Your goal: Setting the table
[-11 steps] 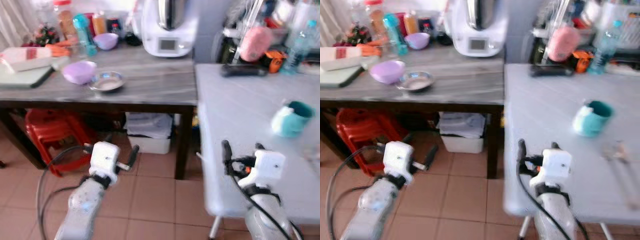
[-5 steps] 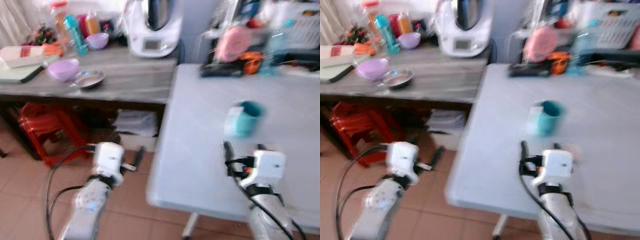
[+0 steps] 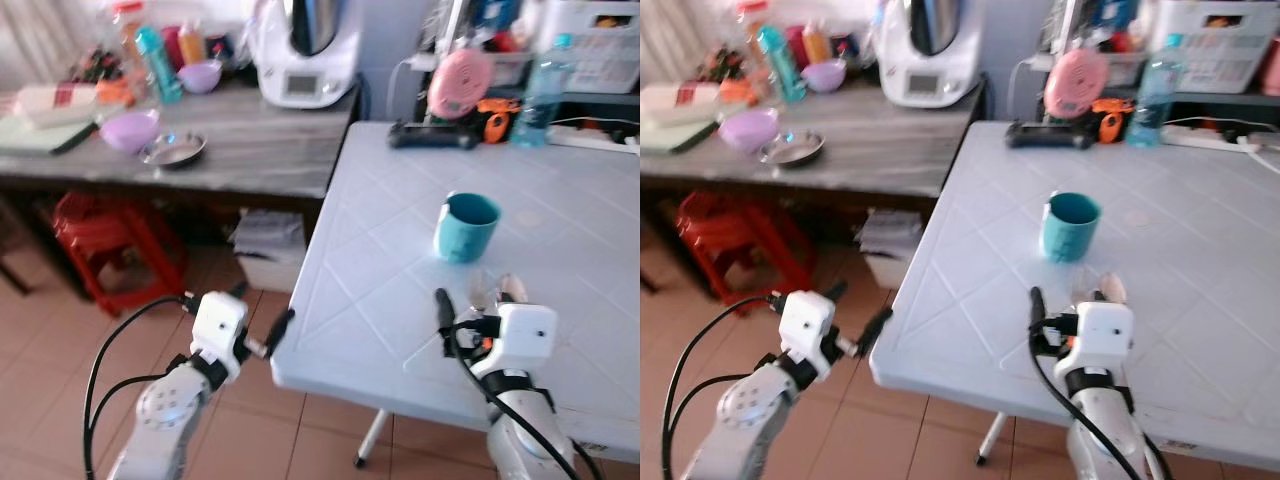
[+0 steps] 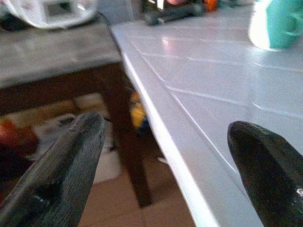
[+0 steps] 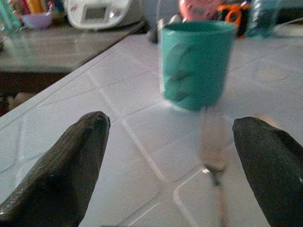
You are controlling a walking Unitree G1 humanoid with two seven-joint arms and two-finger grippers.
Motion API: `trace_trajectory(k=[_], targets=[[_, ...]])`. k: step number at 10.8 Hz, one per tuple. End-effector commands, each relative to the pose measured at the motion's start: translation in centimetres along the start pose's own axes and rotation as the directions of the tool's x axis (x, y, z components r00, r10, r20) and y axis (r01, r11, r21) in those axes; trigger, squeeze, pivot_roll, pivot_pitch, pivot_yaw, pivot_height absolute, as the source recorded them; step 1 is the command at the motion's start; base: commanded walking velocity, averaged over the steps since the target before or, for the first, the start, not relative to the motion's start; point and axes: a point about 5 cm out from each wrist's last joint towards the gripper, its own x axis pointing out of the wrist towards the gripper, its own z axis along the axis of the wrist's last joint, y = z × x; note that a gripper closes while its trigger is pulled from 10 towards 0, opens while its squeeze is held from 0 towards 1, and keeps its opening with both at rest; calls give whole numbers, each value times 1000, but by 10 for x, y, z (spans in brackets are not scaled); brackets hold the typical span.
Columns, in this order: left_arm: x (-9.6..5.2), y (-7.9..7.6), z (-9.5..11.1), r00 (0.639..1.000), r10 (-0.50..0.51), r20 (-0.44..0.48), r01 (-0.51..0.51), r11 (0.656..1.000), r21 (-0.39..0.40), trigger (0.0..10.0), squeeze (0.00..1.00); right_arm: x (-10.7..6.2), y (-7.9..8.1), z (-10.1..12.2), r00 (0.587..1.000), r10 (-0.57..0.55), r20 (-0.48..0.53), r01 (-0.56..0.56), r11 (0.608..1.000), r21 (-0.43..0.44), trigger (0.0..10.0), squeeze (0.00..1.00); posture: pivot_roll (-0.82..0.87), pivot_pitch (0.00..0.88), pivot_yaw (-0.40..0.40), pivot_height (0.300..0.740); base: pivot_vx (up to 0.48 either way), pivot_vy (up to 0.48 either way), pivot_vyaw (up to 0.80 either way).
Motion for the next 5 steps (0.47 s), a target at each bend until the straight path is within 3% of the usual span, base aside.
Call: trace_trajectory(k=[1,3,5], targets=[[-1,-4,-1,998,-70,-2,70,997,-12,10000,0,1,4,-4,999,16,-33,-16,1000,-5,10000,0,0,9,62,740,0,0,0],[-1,-8,3,988,-155,28,156,987,-31,10000,0,0,-2,-13,995,-26,-97,22,999,-47,10000,0,0,13,59,740,0,0,0],[-2,-7,7,984,-170,49,172,984,-47,10000,0,-5,-13,-19,987,-94,-132,85,994,-73,10000,0,-2,19,59,740,0,0,0]])
